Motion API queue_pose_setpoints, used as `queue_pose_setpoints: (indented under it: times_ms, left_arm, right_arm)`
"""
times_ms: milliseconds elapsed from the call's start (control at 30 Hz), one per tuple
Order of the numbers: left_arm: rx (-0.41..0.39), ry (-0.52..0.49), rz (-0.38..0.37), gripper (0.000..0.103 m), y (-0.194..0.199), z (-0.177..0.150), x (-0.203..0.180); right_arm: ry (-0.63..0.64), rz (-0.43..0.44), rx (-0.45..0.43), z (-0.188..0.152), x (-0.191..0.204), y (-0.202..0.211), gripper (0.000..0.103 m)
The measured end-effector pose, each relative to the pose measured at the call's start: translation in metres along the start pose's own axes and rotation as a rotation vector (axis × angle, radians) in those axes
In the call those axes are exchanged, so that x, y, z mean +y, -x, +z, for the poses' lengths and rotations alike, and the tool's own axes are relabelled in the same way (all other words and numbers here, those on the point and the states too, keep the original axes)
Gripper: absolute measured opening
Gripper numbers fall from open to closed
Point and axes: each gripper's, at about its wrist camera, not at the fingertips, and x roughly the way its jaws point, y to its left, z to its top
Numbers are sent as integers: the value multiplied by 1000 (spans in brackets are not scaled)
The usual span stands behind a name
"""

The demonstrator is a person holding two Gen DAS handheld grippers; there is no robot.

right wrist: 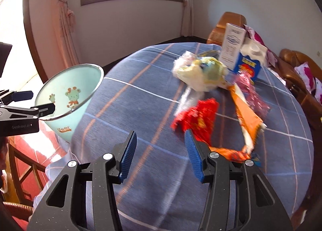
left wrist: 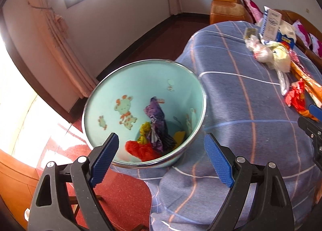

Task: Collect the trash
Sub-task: 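Move both open grippers back over the table toward the remaining trash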

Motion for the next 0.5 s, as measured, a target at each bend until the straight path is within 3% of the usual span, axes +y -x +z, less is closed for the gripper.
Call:
queue_pose_setpoints:
  times_ms: [200,333,500]
  left_arm:
    - [-8,-48,-46,84,2,0,-31]
    - [-3,-74,-120,83,3,4,-57]
    - [-31,-164,-171,74,10,13,-101]
  right_arm:
    - [-7,-91,-8,-16,-33,19,48]
    - [-46,-147,4,-26,-63,26,46]
    - [-104,-198,4,-36,-98,34,44]
